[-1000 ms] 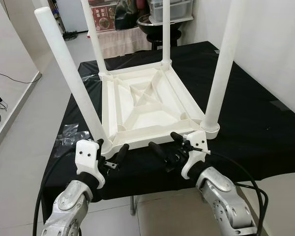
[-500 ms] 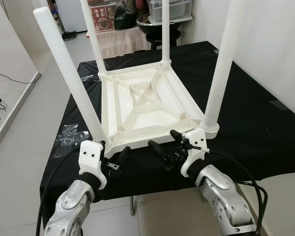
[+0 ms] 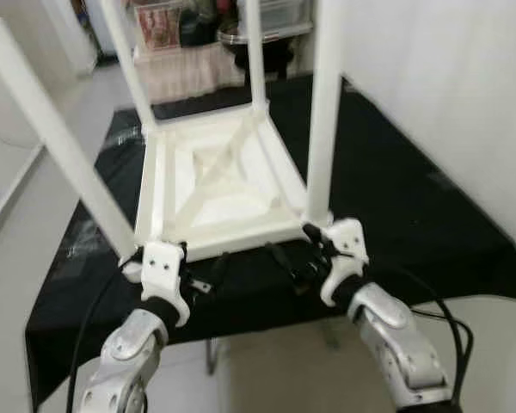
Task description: Building children table
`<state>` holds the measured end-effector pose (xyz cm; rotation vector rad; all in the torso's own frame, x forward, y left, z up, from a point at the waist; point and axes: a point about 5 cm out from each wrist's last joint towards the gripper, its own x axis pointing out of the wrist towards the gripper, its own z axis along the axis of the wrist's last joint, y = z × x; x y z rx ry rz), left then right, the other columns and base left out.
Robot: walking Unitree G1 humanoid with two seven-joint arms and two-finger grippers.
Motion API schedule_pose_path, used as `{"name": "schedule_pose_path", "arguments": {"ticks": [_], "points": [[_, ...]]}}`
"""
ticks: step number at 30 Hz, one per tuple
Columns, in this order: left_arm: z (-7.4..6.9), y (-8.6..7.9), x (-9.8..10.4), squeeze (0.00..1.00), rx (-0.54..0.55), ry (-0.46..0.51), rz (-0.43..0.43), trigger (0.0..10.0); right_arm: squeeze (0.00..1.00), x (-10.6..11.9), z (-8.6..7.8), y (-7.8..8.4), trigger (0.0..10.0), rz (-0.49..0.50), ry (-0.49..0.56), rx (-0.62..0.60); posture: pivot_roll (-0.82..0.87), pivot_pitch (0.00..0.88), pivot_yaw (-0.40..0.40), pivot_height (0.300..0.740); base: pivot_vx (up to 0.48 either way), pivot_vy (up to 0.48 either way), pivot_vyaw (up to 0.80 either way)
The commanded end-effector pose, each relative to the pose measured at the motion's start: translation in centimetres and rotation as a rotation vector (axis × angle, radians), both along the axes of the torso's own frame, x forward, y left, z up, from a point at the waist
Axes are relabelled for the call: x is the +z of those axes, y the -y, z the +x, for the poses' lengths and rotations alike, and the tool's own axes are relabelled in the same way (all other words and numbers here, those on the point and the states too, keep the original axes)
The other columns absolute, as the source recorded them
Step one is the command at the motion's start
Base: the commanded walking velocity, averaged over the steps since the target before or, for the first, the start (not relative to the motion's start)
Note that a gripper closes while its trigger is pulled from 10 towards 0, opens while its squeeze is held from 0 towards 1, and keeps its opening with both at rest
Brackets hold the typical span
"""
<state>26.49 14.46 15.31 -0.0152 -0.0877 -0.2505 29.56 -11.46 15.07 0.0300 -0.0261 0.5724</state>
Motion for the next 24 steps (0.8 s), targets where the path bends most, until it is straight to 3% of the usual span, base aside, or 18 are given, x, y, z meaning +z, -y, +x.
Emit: {"name": "schedule_pose_path", "arguments": {"ticks": [1, 8, 14, 22, 24], "points": [[-0.1, -0.9, -1.0, 0.00, 0.043, -0.043, 0.039, 10.0, 0.00, 0.0, -0.1, -0.9, 10.0, 0.004, 0.010, 0.022, -0.08, 0.101, 0.089, 0.740, 0.000, 0.000, 0.00], [-0.1, -1.5, -1.1, 0.00, 0.083, -0.037, 0.057, 10.0, 0.00, 0.1, 0.0, -0.8, 10.0, -0.031, 0.031, 0.021, -0.07, 0.090, 0.088, 0.740, 0.000, 0.000, 0.00], [0.2, -2.8, -1.1, 0.00, 0.204, -0.025, 0.145, 10.0, 0.00, 0.2, 0.1, -0.2, 10.0, -0.051, 0.060, -0.013, -0.07, 0.084, 0.090, 0.740, 0.000, 0.000, 0.00], [-0.4, -3.5, -1.5, 0.00, 0.259, -0.041, 0.178, 10.0, 0.00, -0.2, 0.2, 0.3, 10.0, -0.095, 0.051, -0.050, -0.07, 0.092, 0.087, 0.740, 0.000, 0.000, 0.80], [-0.6, -3.6, -1.8, 0.00, 0.266, -0.058, 0.169, 10.0, 0.00, -0.3, 0.4, 0.5, 10.0, -0.089, 0.040, -0.077, -0.06, 0.093, 0.087, 0.740, 0.000, 0.000, 0.00]]}}
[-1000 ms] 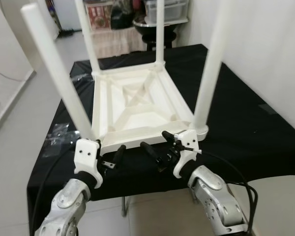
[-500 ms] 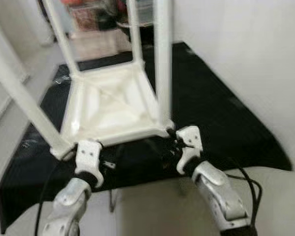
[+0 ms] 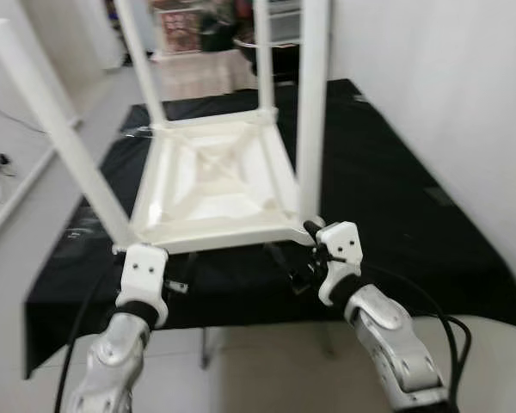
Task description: Building children table
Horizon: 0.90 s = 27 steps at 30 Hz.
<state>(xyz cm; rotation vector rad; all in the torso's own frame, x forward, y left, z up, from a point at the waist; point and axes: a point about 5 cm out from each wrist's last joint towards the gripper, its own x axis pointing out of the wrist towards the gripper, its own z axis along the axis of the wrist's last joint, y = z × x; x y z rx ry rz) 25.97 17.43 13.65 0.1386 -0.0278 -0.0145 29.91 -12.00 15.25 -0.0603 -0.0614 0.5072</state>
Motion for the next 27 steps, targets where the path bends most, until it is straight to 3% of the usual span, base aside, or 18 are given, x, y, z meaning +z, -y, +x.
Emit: {"name": "schedule_pose_path", "arguments": {"ticks": [1, 11, 14, 16, 17, 19, 20, 22, 24, 27], "points": [[-0.1, -0.7, -0.3, 0.00, 0.029, -0.024, 0.011, 10.0, 0.00, -0.6, 0.1, 0.1, 10.0, -0.008, -0.024, -0.030, -0.06, 0.093, 0.087, 0.740, 0.000, 0.000, 0.00], [0.4, -0.3, 0.0, 0.00, -0.043, 0.006, -0.006, 10.0, 0.00, -0.5, 0.4, 0.2, 10.0, -0.010, -0.013, -0.045, -0.07, 0.099, 0.080, 0.740, 0.000, 0.000, 0.00], [0.2, 0.4, 0.0, 0.00, -0.112, -0.007, -0.037, 10.0, 0.00, -0.6, 0.2, 0.0, 10.0, -0.002, -0.028, -0.005, -0.07, 0.101, 0.074, 0.740, 0.000, 0.000, 0.00], [-0.2, 1.5, 0.0, 0.00, -0.211, -0.024, -0.076, 10.0, 0.00, -0.8, -0.6, -0.6, 10.0, -0.009, -0.045, 0.108, -0.07, 0.101, 0.075, 0.740, 0.000, 0.000, 0.00], [-0.2, 1.5, 0.0, 0.00, -0.211, -0.024, -0.076, 10.0, 0.00, -0.8, -0.6, -0.6, 10.0, -0.009, -0.045, 0.108, -0.07, 0.101, 0.075, 0.740, 0.000, 0.000, 0.00], [-1.4, 3.1, -0.2, 0.00, -0.409, -0.077, -0.142, 10.0, 0.00, -1.1, -2.5, -1.3, 10.0, -0.043, -0.056, 0.312, -0.08, 0.104, 0.078, 0.740, 0.000, 0.000, 0.00], [-1.4, 3.1, -0.2, 0.00, -0.409, -0.077, -0.142, 10.0, 0.00, -1.1, -2.5, -1.3, 10.0, -0.043, -0.056, 0.312, -0.08, 0.104, 0.078, 0.740, 0.000, 0.000, 0.00], [-3.2, 4.3, -0.4, 0.00, -0.611, -0.142, -0.198, 10.0, 0.00, -1.7, -4.3, -1.2, 10.0, -0.059, -0.103, 0.458, -0.08, 0.105, 0.082, 0.740, 0.000, 0.000, 0.00], [-3.2, 4.3, -0.4, 0.00, -0.611, -0.142, -0.198, 10.0, 0.00, -1.7, -4.3, -1.2, 10.0, -0.059, -0.103, 0.458, -0.08, 0.105, 0.082, 0.740, 0.000, 0.000, 0.00], [-5.1, 4.9, -0.8, 0.00, -0.723, -0.194, -0.234, 10.0, 0.00, -2.3, -5.9, -0.9, 10.0, -0.033, -0.162, 0.530, -0.08, 0.109, 0.086, 0.740, 0.000, 0.000, 0.00]]}}
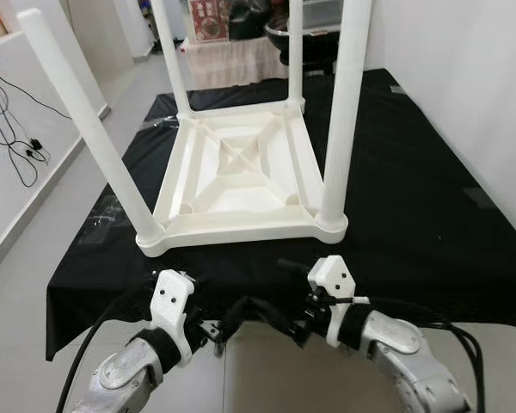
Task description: Building children table
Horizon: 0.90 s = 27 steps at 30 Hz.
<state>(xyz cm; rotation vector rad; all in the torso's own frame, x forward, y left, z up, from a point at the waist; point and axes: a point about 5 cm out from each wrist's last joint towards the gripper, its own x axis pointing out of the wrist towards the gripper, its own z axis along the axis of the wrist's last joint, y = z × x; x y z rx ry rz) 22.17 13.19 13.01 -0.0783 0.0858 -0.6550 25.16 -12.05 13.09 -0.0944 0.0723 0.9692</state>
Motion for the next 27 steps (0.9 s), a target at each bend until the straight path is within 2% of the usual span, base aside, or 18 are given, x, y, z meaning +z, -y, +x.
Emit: {"name": "schedule_pose_path", "arguments": {"ticks": [1, 3, 5, 13, 19, 27], "points": [[-1.3, 0.7, -0.1, 0.00, -0.089, -0.036, -0.028, 10.0, 0.00, -0.1, -1.1, -0.9, 10.0, 0.043, -0.049, 0.069, -0.08, 0.109, 0.086, 0.740, 0.000, 0.000, 0.00], [-2.4, 0.5, -0.2, 0.00, -0.064, -0.057, -0.070, 10.0, 0.00, 0.1, -2.2, -0.7, 10.0, 0.116, -0.089, 0.048, -0.08, 0.118, 0.091, 0.740, 0.000, 0.000, 0.00], [-2.7, 0.3, -0.1, 0.00, -0.031, -0.055, -0.086, 10.0, 0.00, 0.2, -2.4, -0.6, 10.0, 0.141, -0.091, 0.023, -0.08, 0.118, 0.091, 0.740, 0.000, 0.000, 0.00], [-2.8, 0.0, 0.1, 0.00, -0.022, -0.051, -0.099, 10.0, 0.00, 0.3, -2.6, -0.3, 10.0, 0.130, -0.075, 0.013, -0.08, 0.119, 0.088, 0.740, 0.000, 0.000, 0.00], [-2.9, 0.0, 0.3, 0.00, -0.024, -0.051, -0.112, 10.0, 0.00, 0.5, -2.7, -0.2, 10.0, 0.140, -0.077, 0.021, -0.08, 0.119, 0.084, 0.740, 0.274, 0.000, 0.80], [-2.9, 0.0, 0.4, 0.00, -0.028, -0.049, -0.110, 10.0, 0.00, 0.3, -2.1, 0.2, 10.0, 0.128, -0.090, -0.047, -0.08, 0.122, 0.082, 0.740, 0.287, 0.000, 0.07]]}}
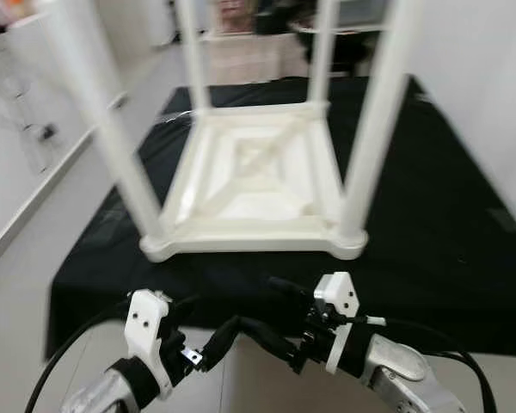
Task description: Building children table
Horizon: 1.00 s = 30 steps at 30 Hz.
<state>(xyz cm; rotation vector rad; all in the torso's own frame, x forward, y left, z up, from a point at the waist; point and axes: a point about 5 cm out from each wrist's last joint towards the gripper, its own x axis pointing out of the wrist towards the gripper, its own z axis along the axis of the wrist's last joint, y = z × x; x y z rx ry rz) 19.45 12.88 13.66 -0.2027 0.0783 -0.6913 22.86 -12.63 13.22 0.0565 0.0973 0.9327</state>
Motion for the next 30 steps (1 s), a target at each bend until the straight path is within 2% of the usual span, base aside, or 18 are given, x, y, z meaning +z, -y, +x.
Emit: {"name": "schedule_pose_path", "arguments": {"ticks": [1, 14, 24, 30], "points": [[-0.2, -0.3, -0.2, 0.00, 0.003, -0.018, 0.010, 10.0, 0.00, 0.1, 0.2, -0.4, 10.0, 0.011, -0.003, -0.005, -0.08, 0.122, 0.082, 0.740, 0.281, 0.000, 0.00], [0.0, -0.2, -0.3, 0.00, -0.025, -0.015, 0.024, 10.0, 0.00, 0.1, 0.0, -0.5, 10.0, 0.017, -0.003, 0.007, -0.07, 0.106, 0.084, 0.740, 0.273, 0.000, 0.04], [0.4, -0.5, -0.2, 0.00, 0.036, 0.022, 0.115, 10.0, 0.00, 0.1, -0.4, -0.5, 10.0, 0.018, -0.004, 0.068, -0.07, 0.097, 0.086, 0.740, 0.000, 0.000, 0.00], [0.1, -1.1, -0.6, 0.00, 0.107, 0.011, 0.154, 10.0, 0.00, 0.2, -0.9, 0.5, 10.0, -0.002, -0.008, 0.114, -0.07, 0.098, 0.089, 0.740, 0.000, 0.000, 0.00]]}}
